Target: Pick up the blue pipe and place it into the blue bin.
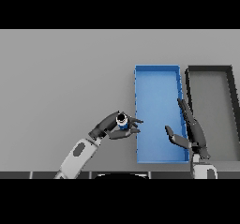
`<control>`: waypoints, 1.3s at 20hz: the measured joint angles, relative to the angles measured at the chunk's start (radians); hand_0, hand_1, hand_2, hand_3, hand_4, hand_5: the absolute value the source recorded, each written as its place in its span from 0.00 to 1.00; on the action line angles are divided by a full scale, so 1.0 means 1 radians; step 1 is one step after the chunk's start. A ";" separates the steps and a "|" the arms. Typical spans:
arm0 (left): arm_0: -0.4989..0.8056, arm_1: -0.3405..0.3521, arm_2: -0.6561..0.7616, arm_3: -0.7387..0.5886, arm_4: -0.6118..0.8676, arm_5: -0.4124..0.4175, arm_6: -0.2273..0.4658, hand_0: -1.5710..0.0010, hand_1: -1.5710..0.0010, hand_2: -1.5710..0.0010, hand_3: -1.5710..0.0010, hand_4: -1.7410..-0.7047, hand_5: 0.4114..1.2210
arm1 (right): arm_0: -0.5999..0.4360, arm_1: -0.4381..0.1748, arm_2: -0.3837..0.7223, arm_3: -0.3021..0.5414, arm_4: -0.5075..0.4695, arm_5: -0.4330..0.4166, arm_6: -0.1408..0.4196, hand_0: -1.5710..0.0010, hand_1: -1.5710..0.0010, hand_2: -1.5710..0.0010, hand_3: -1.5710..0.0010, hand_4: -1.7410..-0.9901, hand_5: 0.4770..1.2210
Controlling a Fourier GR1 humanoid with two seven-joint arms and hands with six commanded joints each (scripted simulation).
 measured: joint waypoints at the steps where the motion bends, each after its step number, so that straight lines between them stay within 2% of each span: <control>1: -0.010 -0.005 0.008 0.003 -0.002 -0.004 0.011 0.00 0.00 0.00 0.00 0.26 1.00 | -0.032 -0.030 0.005 -0.025 -0.058 0.042 0.059 1.00 0.98 0.92 1.00 0.69 0.17; 3: -0.003 -0.012 0.013 -0.005 -0.003 -0.013 0.014 0.00 0.00 0.00 0.00 0.26 1.00 | -0.095 -0.093 0.004 -0.056 -0.155 0.107 0.131 1.00 0.99 0.93 1.00 0.67 0.13; 5: 0.015 -0.010 0.011 -0.010 -0.014 -0.027 0.007 0.00 0.00 0.00 0.00 0.26 1.00 | -0.175 -0.137 0.033 -0.087 -0.224 0.142 0.230 1.00 0.99 0.93 1.00 0.65 0.11; 6: 0.005 -0.020 0.013 -0.014 -0.021 -0.025 0.021 0.00 0.00 0.00 0.00 0.26 1.00 | -0.203 -0.145 0.051 -0.088 -0.231 0.148 0.278 1.00 0.99 0.94 1.00 0.64 0.11; 10: -0.002 -0.030 0.027 -0.002 -0.044 -0.037 0.038 0.00 0.00 0.00 0.00 0.26 1.00 | -0.346 -0.186 0.123 -0.090 -0.231 0.184 0.390 1.00 1.00 0.97 1.00 0.59 0.11; 12: 0.005 -0.038 0.027 -0.005 -0.060 -0.041 0.029 0.00 0.00 0.00 0.00 0.26 1.00 | -0.424 -0.177 0.160 -0.082 -0.228 0.201 0.380 1.00 1.00 0.97 1.00 0.58 0.11; 14: 0.003 -0.038 0.045 0.006 -0.056 -0.057 0.018 0.00 0.00 0.00 0.00 0.26 1.00 | -0.468 -0.171 0.195 -0.082 -0.259 0.218 0.422 1.00 1.00 0.97 1.00 0.60 0.11; 15: -0.010 -0.042 0.057 0.005 -0.046 -0.068 0.020 0.00 0.00 0.00 0.00 0.27 1.00 | -0.494 -0.162 0.209 -0.075 -0.275 0.231 0.424 1.00 1.00 0.97 1.00 0.61 0.10; 16: -0.010 -0.041 0.065 0.014 -0.044 -0.079 0.006 0.00 0.00 0.00 0.00 0.27 1.00 | -0.517 -0.140 0.238 -0.070 -0.274 0.228 0.448 1.00 1.00 0.97 1.00 0.63 0.10; 20: 0.012 -0.058 0.072 0.005 -0.036 -0.113 0.022 0.00 0.00 0.00 0.00 0.26 1.00 | -0.630 -0.125 0.281 -0.050 -0.270 0.237 0.505 0.99 0.99 0.96 1.00 0.69 0.08; 21: 0.000 -0.070 0.079 0.023 -0.042 -0.113 0.041 0.00 0.00 0.00 0.00 0.26 1.00 | -0.659 -0.122 0.286 -0.038 -0.273 0.239 0.526 0.99 0.99 0.95 1.00 0.71 0.08; 23: 0.011 -0.063 0.090 0.016 -0.052 -0.120 0.029 0.00 0.00 0.00 0.00 0.26 1.00 | -0.700 -0.099 0.304 0.000 -0.273 0.244 0.558 0.98 0.98 0.95 1.00 0.74 0.06; 26: 0.008 -0.080 0.090 0.004 -0.082 -0.118 0.038 0.00 0.00 0.00 0.00 0.27 1.00 | -0.759 -0.057 0.326 0.067 -0.246 0.256 0.562 0.96 0.93 0.89 0.97 0.72 0.03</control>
